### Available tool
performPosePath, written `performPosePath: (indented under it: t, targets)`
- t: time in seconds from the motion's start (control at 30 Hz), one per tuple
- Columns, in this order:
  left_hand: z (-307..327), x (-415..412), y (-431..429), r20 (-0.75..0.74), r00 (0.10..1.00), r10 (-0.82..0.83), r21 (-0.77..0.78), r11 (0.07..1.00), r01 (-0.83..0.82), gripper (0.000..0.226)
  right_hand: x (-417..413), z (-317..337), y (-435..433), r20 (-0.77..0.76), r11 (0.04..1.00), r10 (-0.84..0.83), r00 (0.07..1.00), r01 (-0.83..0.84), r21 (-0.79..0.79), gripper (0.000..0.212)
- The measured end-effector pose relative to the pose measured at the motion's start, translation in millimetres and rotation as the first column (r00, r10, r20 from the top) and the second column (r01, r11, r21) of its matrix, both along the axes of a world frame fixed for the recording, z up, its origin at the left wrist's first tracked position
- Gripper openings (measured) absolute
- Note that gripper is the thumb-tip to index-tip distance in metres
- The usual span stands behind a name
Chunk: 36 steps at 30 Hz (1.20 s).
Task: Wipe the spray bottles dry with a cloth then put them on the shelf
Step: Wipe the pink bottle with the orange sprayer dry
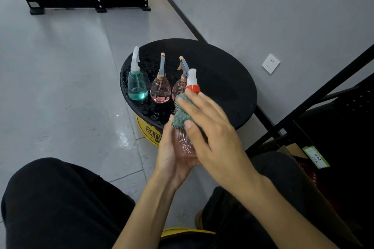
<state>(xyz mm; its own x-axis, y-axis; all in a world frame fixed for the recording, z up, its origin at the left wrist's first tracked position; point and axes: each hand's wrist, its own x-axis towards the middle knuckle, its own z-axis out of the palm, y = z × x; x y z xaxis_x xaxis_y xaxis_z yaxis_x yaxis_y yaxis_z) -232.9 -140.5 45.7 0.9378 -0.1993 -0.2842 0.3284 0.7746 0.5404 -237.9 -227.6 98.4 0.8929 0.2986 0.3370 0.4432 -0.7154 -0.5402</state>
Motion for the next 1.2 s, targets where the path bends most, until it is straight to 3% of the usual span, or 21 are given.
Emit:
performPosePath:
  t: [0.17, 0.37, 0.63, 0.77, 0.9, 1.1, 1.2]
  targets:
    - [-1, -2, -1, 0.0, 0.995, -0.104, 0.012, 0.994, 0.104, 0.056, 29, 13, -11, -0.102, 0.989, -0.016, 0.995, 0.031, 0.147, 0.04]
    - [-4, 0, 3, -0.005, 0.998, -0.055, -0.032, 0.998, 0.055, 0.06, 9, 4, -9, -0.106, 0.971, 0.019, 0.994, 0.007, 0.239, 0.043]
    - [-1, 1, 5, -0.034, 0.999, 0.042, -0.097, 0.994, -0.045, 0.056, -28, -4, 3, 0.099, 0.998, 0.049, 0.994, -0.046, -0.036, 0.047]
    - [-3, -1, 2, 0.003, 1.0, -0.002, -0.011, 1.0, 0.002, 0.048, -5, 4, 0, 0.074, 0.998, 0.024, 0.997, -0.02, -0.055, 0.044]
    - [-7, 1, -1, -0.025, 0.997, -0.072, 0.035, 0.997, 0.073, 0.055, 14, 8, -4, 0.005, 1.0, -0.026, 1.0, 0.026, 0.015, 0.041]
    - [-10, 5, 3, -0.024, 1.0, 0.005, -0.054, 0.999, -0.006, 0.048, -9, -6, 0, 0.073, 0.998, 0.01, 0.997, -0.006, -0.055, 0.045]
    - [-14, 6, 2, -0.009, 1.0, 0.01, -0.112, 0.994, -0.011, 0.061, -28, -21, 5, 0.139, 0.992, 0.058, 0.989, -0.042, -0.119, 0.044]
